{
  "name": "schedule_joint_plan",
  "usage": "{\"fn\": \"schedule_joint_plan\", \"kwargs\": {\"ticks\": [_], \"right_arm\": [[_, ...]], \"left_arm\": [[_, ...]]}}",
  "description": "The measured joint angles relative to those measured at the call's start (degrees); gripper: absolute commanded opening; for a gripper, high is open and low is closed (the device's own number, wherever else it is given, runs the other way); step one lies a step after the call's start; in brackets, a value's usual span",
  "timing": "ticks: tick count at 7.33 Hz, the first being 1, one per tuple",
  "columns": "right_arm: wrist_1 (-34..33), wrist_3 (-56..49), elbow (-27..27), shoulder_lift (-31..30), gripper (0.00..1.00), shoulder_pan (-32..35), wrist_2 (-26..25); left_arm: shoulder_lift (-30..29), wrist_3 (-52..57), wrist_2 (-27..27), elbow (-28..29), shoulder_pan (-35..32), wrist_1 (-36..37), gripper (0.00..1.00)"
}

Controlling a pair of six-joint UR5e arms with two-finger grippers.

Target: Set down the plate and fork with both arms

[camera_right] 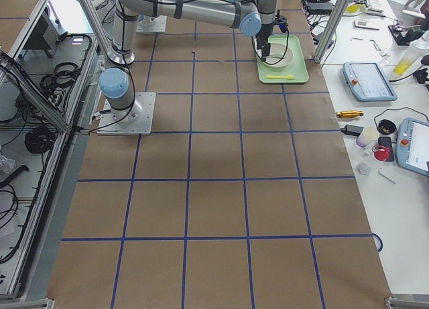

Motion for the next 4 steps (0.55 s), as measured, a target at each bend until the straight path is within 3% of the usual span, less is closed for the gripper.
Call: {"fn": "schedule_joint_plan", "kwargs": {"ticks": [2, 4], "right_arm": [[6.6, -0.3, 5.7, -10.9, 1.00, -1.6, 1.1], [12.7, 0.0, 6.5, -17.1, 1.00, -2.1, 2.1]], "left_arm": [[0.2, 0.0, 0.0, -0.1, 0.0, -0.1, 1.00], [0.3, -0.1, 0.0, -0.1, 0.0, -0.1, 1.00]]}}
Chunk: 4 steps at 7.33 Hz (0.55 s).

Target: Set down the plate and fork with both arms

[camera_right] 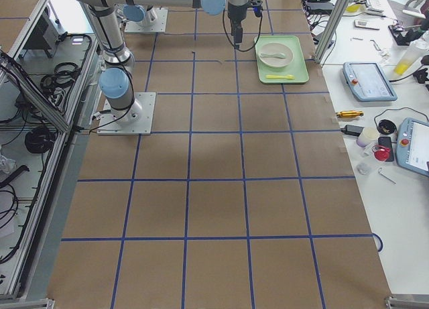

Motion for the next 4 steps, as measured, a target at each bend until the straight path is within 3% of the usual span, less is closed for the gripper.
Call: {"fn": "schedule_joint_plan", "kwargs": {"ticks": [4], "right_arm": [[3.9, 0.6, -0.5, -2.8, 1.00, 0.2, 0.5]], "left_arm": [[0.0, 0.1, -0.1, 0.0, 0.0, -0.1, 1.00]]}}
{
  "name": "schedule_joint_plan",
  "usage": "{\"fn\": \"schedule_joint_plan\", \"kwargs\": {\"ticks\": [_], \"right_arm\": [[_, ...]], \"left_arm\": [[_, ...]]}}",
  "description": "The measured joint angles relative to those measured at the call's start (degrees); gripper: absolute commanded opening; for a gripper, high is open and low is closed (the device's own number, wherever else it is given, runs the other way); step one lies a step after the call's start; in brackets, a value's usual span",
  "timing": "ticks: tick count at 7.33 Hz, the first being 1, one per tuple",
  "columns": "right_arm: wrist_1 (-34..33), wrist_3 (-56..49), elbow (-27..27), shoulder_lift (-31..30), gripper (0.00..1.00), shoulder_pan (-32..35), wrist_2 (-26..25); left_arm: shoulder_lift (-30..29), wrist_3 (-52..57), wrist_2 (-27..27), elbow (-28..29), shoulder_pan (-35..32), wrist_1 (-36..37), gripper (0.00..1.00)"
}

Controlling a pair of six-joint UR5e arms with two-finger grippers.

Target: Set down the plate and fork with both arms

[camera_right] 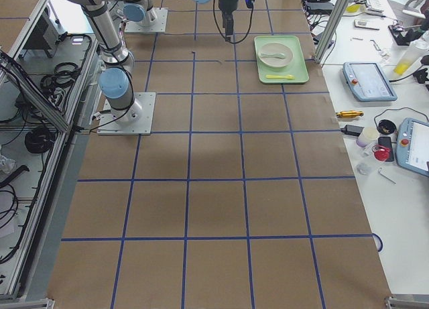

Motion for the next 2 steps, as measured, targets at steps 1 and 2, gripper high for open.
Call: {"fn": "schedule_joint_plan", "kwargs": {"ticks": [1, 2], "right_arm": [[-0.2, 0.1, 0.0, 0.0, 1.00, 0.0, 0.0], [-0.5, 0.1, -0.1, 0.0, 1.00, 0.0, 0.1]], "left_arm": [[0.0, 0.0, 0.1, 0.0, 0.0, 0.0, 1.00], [0.1, 0.0, 0.1, 0.1, 0.0, 0.0, 1.00]]}}
